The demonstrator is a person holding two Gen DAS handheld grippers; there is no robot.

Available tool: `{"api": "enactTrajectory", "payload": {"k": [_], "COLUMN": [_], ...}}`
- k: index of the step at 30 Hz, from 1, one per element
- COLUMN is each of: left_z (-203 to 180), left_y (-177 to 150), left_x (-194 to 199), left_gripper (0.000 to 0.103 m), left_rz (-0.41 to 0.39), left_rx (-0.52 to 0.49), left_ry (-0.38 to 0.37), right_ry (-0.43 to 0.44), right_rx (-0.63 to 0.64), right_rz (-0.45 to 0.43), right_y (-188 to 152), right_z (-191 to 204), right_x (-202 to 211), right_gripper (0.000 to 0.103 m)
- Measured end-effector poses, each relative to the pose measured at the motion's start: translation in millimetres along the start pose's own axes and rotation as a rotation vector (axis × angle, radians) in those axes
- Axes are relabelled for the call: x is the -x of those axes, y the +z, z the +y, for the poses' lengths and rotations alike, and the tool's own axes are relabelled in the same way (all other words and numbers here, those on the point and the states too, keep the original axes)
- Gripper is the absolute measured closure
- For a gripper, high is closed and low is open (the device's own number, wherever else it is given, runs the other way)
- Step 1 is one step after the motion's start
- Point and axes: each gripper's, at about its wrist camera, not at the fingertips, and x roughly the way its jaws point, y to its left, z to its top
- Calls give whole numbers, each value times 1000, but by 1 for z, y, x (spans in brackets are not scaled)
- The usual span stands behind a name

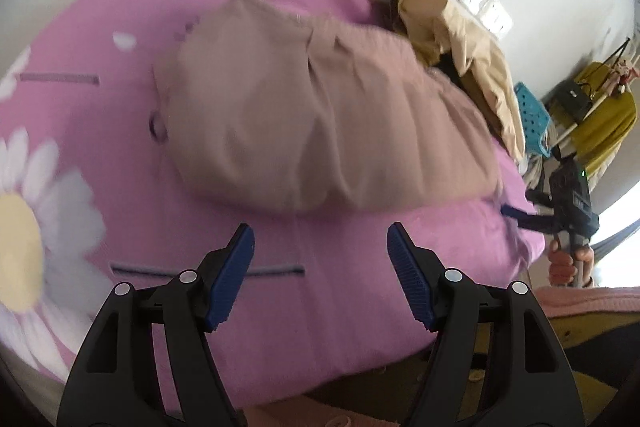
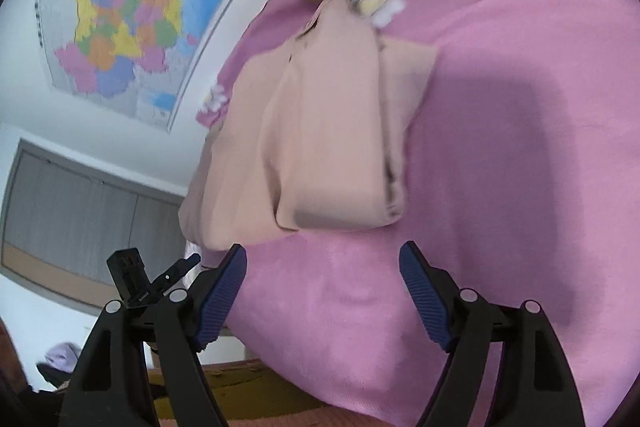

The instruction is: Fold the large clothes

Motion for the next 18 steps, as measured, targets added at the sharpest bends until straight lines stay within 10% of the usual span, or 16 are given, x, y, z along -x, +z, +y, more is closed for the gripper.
{"api": "enactTrajectory", "payload": {"k": [18], "left_z": [0], "left_y": [50], "left_x": [-58], "left_gripper": [15], "left_rz": [-74], "left_rx": [251], "left_ry": [-138], "right_ry": [-52], "right_rx": [14], "right_rz": [-204], "right_y": [33], "right_z": [49], "right_x": [-85], "right_gripper": [11]}}
